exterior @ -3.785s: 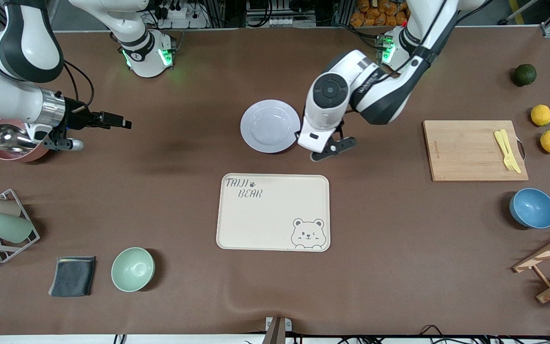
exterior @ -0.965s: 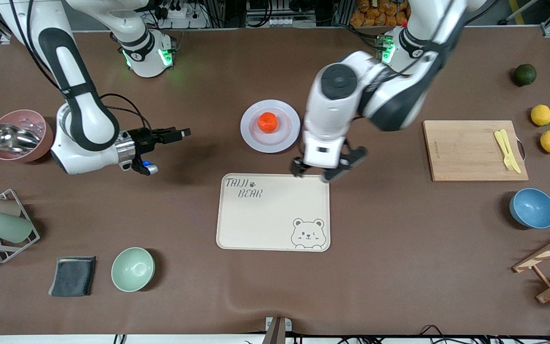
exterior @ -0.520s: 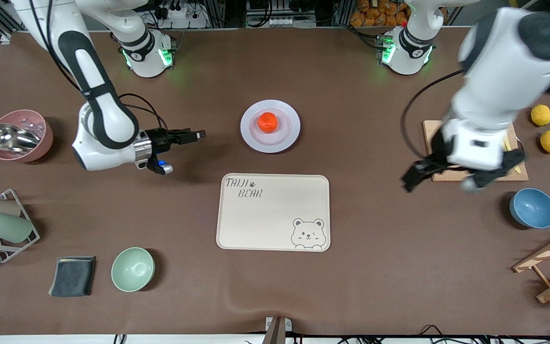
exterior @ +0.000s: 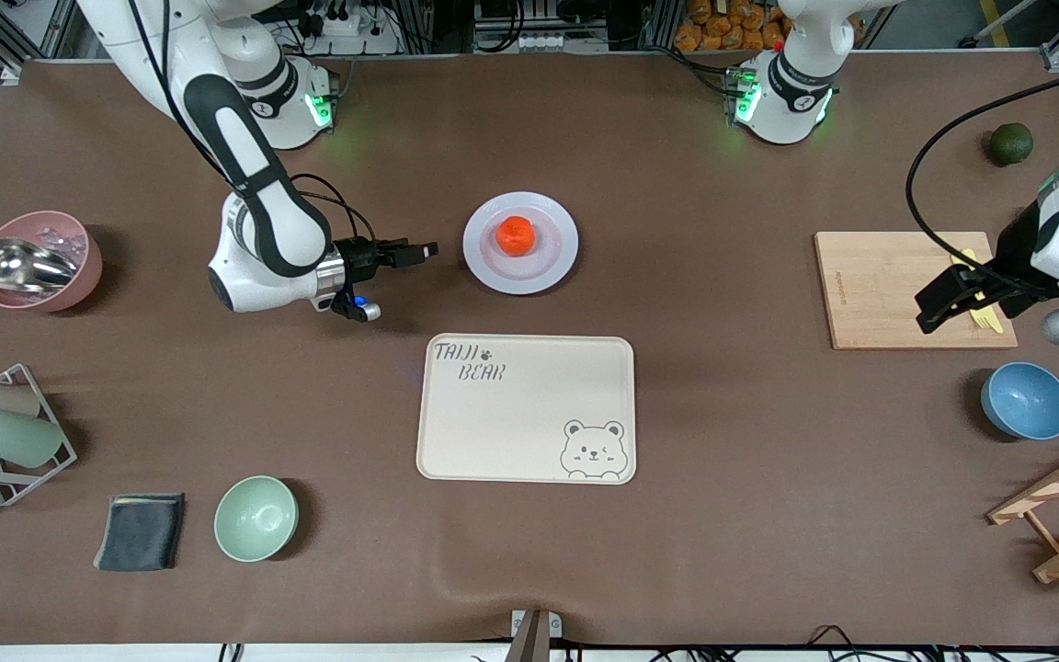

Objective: Place orange and plate with both arms
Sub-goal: 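Grasp the rim of the white plate with the right gripper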

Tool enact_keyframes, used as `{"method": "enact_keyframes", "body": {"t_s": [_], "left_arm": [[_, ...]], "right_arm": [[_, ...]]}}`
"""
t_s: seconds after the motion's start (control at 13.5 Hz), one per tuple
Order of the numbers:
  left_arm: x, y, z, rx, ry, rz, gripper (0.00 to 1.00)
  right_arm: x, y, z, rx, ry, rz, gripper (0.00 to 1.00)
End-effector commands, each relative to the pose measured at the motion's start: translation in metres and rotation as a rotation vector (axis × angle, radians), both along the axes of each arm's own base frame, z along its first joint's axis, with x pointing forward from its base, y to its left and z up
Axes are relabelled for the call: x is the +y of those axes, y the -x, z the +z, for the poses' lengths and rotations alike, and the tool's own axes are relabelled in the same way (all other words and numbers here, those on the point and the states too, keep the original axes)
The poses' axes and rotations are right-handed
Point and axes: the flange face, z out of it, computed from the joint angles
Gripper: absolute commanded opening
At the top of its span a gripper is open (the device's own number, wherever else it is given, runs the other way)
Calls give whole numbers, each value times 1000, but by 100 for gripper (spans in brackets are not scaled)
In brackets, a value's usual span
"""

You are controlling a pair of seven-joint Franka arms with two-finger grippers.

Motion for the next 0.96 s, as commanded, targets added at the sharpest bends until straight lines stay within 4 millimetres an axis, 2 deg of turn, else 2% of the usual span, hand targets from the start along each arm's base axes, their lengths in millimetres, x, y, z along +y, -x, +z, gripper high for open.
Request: {"method": "enact_keyframes", "body": {"t_s": [0.0, 0.07, 0.15, 0.22, 0.37, 0.45, 0.67, 0.89], "left_arm": [[7, 7, 9, 31, 6, -19, 100], [12, 11, 14, 32, 6, -17, 100], [10, 19, 24, 19, -14, -38, 100], [10, 22, 20, 30, -29, -44, 100], [30, 28, 23, 53, -51, -74, 100], [34, 29, 22, 63, -29, -75, 100], [32, 32, 20, 88, -19, -61, 100], [17, 34, 19, 90, -14, -33, 100]], "right_arm": [[2, 24, -23, -35, -71, -23, 100], [6, 27, -27, -36, -88, -38, 100], [20, 34, -27, -34, -94, -41, 100], [31, 38, -28, -49, -82, -60, 100], [52, 52, -32, -69, -51, -86, 100], [57, 59, -35, -72, -47, -104, 100], [56, 71, -41, -110, -64, -112, 100], [59, 78, -44, -96, -74, -151, 100]]}}
